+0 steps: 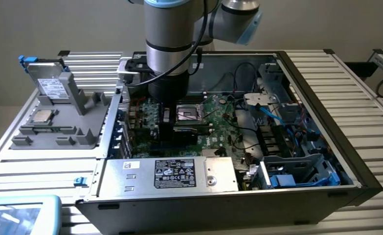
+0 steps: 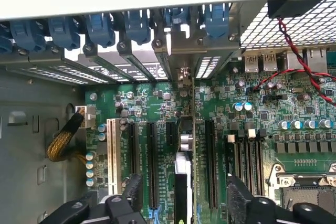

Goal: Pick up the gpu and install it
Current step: 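Insert the gpu into the slot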

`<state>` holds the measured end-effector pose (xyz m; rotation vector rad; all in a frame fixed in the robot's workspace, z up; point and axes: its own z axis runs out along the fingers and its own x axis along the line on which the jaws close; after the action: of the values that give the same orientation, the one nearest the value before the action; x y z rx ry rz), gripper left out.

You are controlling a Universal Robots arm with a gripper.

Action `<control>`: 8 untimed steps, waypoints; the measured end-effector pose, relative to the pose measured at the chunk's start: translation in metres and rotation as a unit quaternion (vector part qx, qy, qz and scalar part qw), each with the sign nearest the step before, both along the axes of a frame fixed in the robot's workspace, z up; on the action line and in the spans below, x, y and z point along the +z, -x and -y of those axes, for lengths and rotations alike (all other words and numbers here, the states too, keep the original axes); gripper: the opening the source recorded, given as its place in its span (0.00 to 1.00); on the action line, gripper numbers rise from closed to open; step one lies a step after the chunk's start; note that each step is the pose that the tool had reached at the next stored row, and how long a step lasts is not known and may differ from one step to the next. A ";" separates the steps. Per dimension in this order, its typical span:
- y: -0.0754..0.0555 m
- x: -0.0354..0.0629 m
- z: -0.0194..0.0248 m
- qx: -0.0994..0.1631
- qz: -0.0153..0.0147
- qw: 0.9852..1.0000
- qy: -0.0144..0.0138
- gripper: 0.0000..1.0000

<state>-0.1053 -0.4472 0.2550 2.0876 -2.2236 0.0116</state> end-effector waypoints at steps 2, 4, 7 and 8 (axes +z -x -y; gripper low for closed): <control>0.000 0.0000 0.0000 0.000 0.000 1.000 0.000 0.87; 0.000 0.0000 0.0000 0.000 0.000 1.000 0.000 0.93; 0.000 0.0000 0.0000 0.000 0.000 1.000 0.000 0.98; 0.000 0.0000 0.0000 0.000 0.000 1.000 0.000 0.98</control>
<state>-0.1053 -0.4472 0.2550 2.0876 -2.2236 0.0116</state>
